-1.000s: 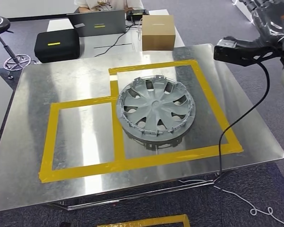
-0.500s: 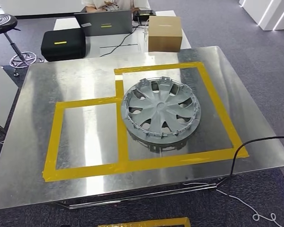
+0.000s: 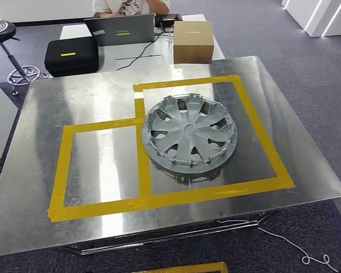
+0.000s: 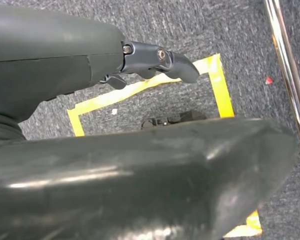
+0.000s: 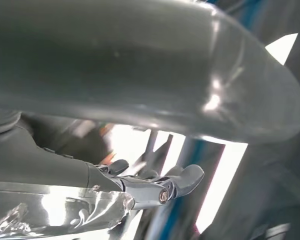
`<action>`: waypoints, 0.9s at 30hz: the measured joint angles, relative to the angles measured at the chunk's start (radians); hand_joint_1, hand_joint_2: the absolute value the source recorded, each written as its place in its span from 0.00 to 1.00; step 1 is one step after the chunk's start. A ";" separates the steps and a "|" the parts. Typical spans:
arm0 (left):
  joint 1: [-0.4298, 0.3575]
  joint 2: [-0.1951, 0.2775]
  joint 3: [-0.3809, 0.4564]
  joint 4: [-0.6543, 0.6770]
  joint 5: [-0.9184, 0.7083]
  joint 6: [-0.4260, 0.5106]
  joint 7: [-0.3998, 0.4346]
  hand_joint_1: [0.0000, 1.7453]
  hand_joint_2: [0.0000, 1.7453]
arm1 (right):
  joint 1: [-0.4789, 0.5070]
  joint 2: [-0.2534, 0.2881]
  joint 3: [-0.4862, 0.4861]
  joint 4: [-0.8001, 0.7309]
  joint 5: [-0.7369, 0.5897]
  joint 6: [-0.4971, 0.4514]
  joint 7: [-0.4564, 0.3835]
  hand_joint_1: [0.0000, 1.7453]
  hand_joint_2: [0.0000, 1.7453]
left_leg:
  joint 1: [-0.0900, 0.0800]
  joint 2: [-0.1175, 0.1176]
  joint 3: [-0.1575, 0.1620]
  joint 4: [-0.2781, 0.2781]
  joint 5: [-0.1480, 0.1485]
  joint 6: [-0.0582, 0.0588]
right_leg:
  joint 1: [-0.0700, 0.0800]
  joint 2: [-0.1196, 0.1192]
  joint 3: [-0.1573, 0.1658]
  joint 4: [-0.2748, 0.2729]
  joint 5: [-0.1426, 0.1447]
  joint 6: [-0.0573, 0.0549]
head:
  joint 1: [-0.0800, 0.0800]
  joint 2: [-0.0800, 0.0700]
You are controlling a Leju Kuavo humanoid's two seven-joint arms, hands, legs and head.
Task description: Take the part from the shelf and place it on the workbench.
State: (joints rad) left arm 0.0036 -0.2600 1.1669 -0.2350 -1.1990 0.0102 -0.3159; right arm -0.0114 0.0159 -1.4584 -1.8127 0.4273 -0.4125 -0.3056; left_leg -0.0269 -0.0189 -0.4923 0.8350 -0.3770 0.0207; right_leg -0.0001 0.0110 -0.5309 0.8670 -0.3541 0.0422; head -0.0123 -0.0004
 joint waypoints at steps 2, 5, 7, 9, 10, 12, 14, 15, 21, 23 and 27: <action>0.001 0.000 0.000 0.000 0.001 0.002 -0.003 0.00 0.00 | 0.000 0.069 -0.035 0.048 0.049 -0.054 0.026 0.00 0.00 | 0.000 0.000 0.000 0.000 0.001 -0.003 | 0.000 0.000 0.000 0.001 -0.001 -0.001 | 0.000 0.000; 0.000 0.002 0.000 0.000 0.002 0.002 -0.004 0.00 0.00 | -0.002 0.138 -0.062 0.124 0.093 -0.089 0.063 0.00 0.00 | 0.001 0.001 0.001 0.000 0.001 -0.007 | 0.000 0.002 0.000 0.001 -0.001 -0.002 | 0.000 0.000; -0.002 0.005 0.000 0.000 0.002 -0.001 -0.004 0.00 0.00 | -0.004 0.171 -0.072 0.178 0.109 -0.093 0.124 0.00 0.00 | 0.001 0.001 0.002 0.000 0.001 -0.008 | 0.000 0.002 0.001 0.002 -0.002 -0.002 | 0.000 0.000; -0.002 0.009 0.002 -0.002 0.000 -0.004 -0.004 0.00 0.00 | -0.008 0.208 -0.079 0.247 0.052 -0.076 0.180 0.00 0.00 | 0.001 0.001 0.002 0.000 0.001 -0.008 | 0.001 0.002 0.001 0.002 -0.002 -0.003 | 0.000 0.000; -0.002 0.011 0.003 -0.002 -0.002 -0.005 -0.004 0.00 0.00 | -0.011 0.229 -0.082 0.289 0.014 -0.066 0.199 0.00 0.00 | 0.002 0.001 0.002 0.000 0.001 -0.009 | 0.001 0.002 0.001 0.002 -0.002 -0.003 | 0.000 0.000; -0.003 0.017 0.005 -0.004 -0.004 -0.004 -0.003 0.00 0.00 | -0.015 0.268 -0.085 0.395 -0.007 -0.062 0.233 0.00 0.00 | 0.002 0.001 0.003 0.000 0.001 -0.009 | 0.001 0.002 0.001 0.003 -0.003 -0.004 | 0.000 0.000; -0.003 0.024 0.011 -0.005 0.004 -0.001 -0.001 0.00 0.00 | -0.018 0.295 -0.085 0.511 0.033 -0.063 0.281 0.00 0.00 | 0.002 0.001 0.003 0.000 0.000 -0.010 | 0.002 0.002 0.001 0.004 -0.003 -0.005 | 0.000 0.000; -0.003 0.027 0.015 -0.005 0.011 0.002 0.000 0.00 0.00 | -0.019 0.304 -0.085 0.567 0.053 -0.054 0.313 0.00 0.00 | 0.002 0.001 0.003 0.000 0.000 -0.010 | 0.002 0.002 0.001 0.004 -0.004 -0.005 | 0.000 0.000; -0.008 0.045 0.053 -0.005 0.036 0.016 0.007 0.00 0.00 | -0.024 0.318 -0.075 0.904 0.117 -0.004 0.459 0.00 0.00 | 0.003 0.001 0.004 0.000 0.000 -0.011 | 0.002 0.002 0.001 0.005 -0.004 -0.006 | 0.000 0.000; -0.010 0.051 0.059 -0.005 0.036 0.015 0.010 0.00 0.00 | -0.026 0.316 -0.071 0.980 0.121 -0.008 0.455 0.00 0.00 | 0.003 0.001 0.004 0.000 0.000 -0.011 | 0.002 0.002 0.001 0.006 -0.004 -0.006 | 0.000 0.000; -0.010 0.058 0.065 -0.005 0.036 0.015 0.011 0.00 0.00 | -0.029 0.309 -0.067 1.070 0.122 -0.009 0.451 0.00 0.00 | 0.003 0.001 0.004 0.000 0.000 -0.012 | 0.002 0.002 0.001 0.006 -0.005 -0.006 | 0.000 0.000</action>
State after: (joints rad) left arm -0.0063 -0.2023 1.2320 -0.2401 -1.1627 0.0248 -0.3050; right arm -0.0404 0.3245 -1.5255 -0.7424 0.5489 -0.4219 0.1459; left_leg -0.0242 -0.0182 -0.4884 0.8349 -0.3766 0.0091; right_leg 0.0020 0.0131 -0.5298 0.8731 -0.3587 0.0357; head -0.0123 -0.0004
